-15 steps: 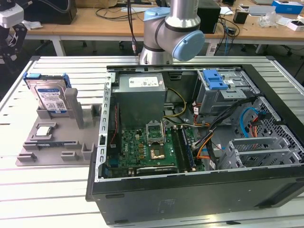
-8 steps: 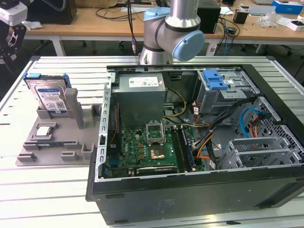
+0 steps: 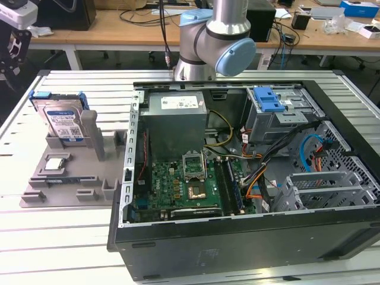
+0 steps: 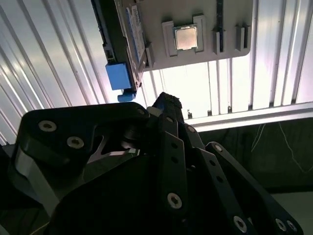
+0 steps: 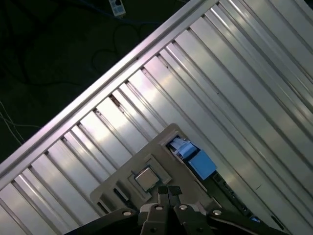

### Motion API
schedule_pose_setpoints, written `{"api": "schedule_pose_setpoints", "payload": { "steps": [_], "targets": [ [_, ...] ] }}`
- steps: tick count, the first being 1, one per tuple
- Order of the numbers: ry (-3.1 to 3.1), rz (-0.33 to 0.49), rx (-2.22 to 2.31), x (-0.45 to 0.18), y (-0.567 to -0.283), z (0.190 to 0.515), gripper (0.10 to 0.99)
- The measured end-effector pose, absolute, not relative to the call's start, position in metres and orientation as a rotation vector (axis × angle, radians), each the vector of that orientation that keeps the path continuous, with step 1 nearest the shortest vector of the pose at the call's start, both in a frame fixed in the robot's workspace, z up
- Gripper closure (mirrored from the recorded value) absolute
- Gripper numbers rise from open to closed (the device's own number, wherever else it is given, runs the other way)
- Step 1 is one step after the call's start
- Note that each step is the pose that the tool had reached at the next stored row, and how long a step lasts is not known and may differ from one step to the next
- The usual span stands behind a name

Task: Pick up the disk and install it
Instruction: 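Pick up the disk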

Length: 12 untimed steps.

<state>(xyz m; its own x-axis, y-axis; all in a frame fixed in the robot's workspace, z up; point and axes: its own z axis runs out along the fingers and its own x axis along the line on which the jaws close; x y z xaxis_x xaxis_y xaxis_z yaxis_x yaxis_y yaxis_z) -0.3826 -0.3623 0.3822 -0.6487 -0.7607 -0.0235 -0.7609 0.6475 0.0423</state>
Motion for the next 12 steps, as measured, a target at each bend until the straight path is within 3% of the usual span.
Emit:
{"api": "schedule_pose_setpoints", "payload": {
  "steps": [12],
  "targets": [
    [2.718,0.076,-1.576,-0.3827,-0.3623,0.3822,0.980]
  ]
}}
